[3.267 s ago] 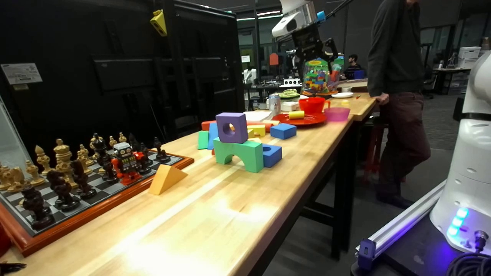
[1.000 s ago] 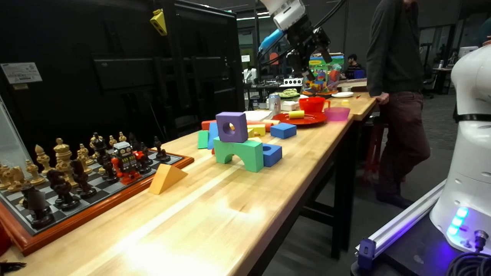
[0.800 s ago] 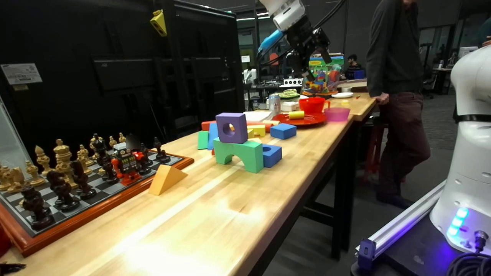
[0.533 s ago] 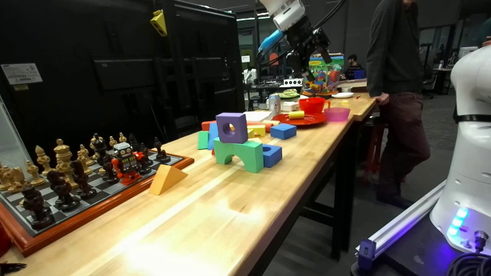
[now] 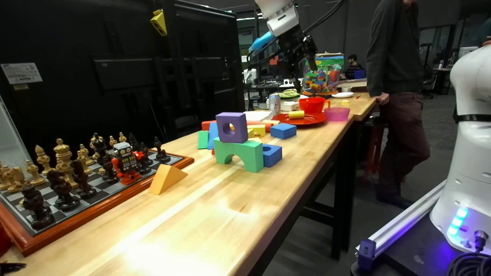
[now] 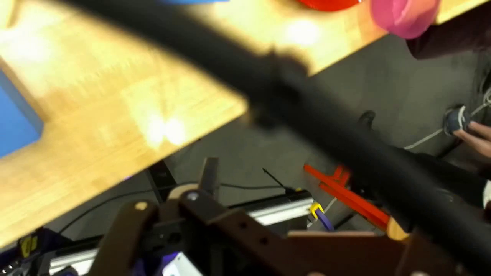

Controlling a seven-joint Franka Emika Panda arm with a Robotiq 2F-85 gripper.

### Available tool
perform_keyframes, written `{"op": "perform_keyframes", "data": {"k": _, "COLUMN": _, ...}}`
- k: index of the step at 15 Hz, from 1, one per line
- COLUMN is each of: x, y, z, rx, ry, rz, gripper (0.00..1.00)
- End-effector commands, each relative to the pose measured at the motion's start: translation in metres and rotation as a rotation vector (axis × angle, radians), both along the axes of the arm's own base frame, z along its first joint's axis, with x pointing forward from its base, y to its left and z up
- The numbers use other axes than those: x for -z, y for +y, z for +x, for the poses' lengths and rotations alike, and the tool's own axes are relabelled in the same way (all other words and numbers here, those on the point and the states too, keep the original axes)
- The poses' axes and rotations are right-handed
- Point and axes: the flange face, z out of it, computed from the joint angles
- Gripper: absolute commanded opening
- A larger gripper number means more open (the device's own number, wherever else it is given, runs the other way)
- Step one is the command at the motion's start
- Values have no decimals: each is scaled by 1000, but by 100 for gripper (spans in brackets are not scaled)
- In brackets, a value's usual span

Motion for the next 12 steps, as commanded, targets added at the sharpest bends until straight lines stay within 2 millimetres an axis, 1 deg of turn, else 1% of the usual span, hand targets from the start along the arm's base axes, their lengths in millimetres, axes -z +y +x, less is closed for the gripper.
{"op": "perform_keyframes", "data": {"k": 1, "x": 11, "y": 7, "z": 15, "rx": -16, "ry": -161, "rz": 114, "gripper": 100}}
{"op": "perform_keyframes", "data": {"k": 5, "x": 38, "y": 13, "z": 37, "rx": -2, "ry": -253, "rz": 302, "gripper": 100}}
{"op": "perform_keyframes", "data": {"k": 9, "x": 63, "y": 15, "z": 55, "rx": -61, "ry": -321, "rz": 453, "gripper": 100}}
{"op": "perform_keyframes", "data": {"k": 10, "x": 77, "y": 31, "z": 49, "rx": -62, "ry": -332, "rz": 485, "gripper": 100}}
{"op": "perform_keyframes", "data": {"k": 12, "x": 89, "y": 36, "z": 47, "rx": -68, "ry": -352, "rz": 529, "gripper": 100}}
